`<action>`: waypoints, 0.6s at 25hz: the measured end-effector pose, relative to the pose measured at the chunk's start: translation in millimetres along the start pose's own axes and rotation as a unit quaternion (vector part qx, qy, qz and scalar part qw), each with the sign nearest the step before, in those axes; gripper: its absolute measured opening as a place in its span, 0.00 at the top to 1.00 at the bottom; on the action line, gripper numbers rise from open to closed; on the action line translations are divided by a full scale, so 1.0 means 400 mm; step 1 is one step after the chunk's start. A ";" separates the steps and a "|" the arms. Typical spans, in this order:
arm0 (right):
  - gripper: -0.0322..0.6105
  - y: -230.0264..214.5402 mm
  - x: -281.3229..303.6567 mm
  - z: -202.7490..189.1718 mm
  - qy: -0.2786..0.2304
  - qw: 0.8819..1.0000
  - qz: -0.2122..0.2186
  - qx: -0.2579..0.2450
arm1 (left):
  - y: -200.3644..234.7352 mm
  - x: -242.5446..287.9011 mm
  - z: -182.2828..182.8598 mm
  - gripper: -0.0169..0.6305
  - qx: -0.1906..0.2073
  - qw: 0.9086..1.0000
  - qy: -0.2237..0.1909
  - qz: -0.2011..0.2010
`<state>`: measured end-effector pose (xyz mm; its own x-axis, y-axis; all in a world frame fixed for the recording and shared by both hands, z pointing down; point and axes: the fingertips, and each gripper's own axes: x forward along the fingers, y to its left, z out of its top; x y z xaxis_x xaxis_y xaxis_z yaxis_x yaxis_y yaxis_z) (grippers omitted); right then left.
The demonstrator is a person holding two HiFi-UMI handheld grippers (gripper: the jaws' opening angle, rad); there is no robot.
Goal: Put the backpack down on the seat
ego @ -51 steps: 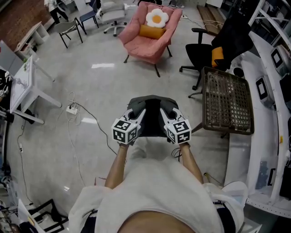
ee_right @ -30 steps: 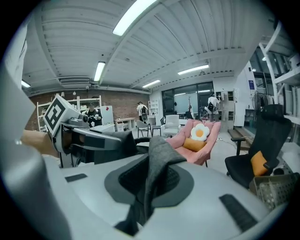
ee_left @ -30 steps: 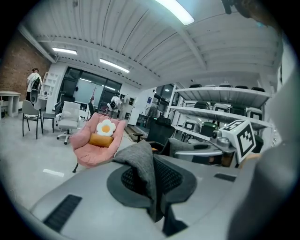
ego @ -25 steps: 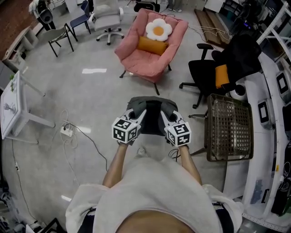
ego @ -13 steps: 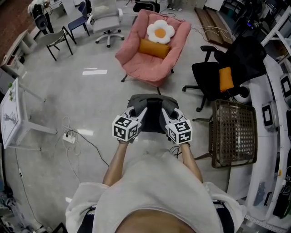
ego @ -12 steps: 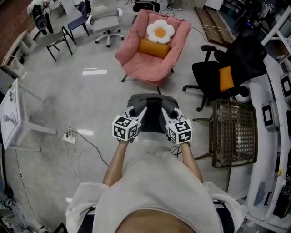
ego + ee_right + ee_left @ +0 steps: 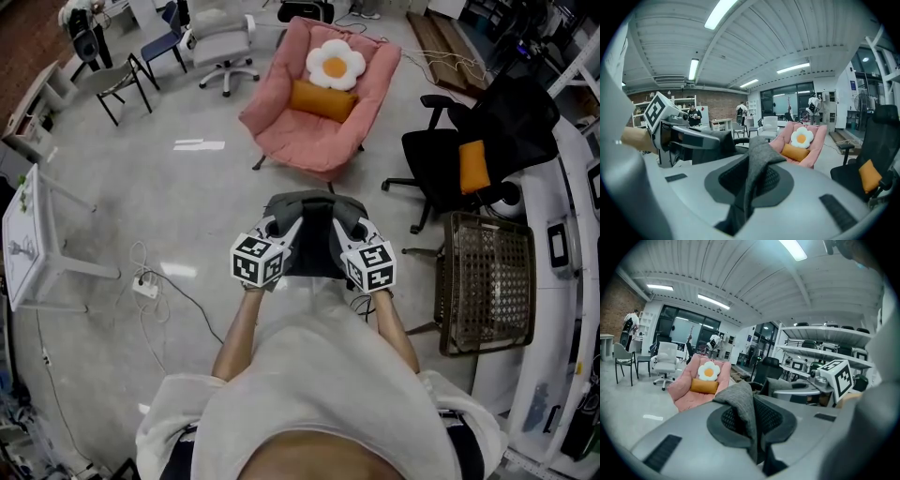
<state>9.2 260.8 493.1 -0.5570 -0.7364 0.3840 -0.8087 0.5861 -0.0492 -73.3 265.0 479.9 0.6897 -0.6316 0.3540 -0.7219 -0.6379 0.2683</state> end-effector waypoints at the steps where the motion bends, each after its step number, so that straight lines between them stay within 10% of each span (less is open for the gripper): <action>1: 0.91 -0.010 0.010 0.002 -0.001 1.000 0.001 0.000 | 0.008 0.011 0.004 0.92 0.000 1.000 0.000 0.001; 15: 0.91 -0.237 0.241 0.097 -0.011 0.999 0.042 -0.003 | 0.192 0.246 0.145 0.92 -0.012 0.999 -0.002 0.038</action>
<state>25.0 121.0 499.2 -0.6264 -0.6924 0.3579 -0.7585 0.6473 -0.0752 -57.4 128.4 483.5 0.6324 -0.6800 0.3709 -0.7738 -0.5769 0.2616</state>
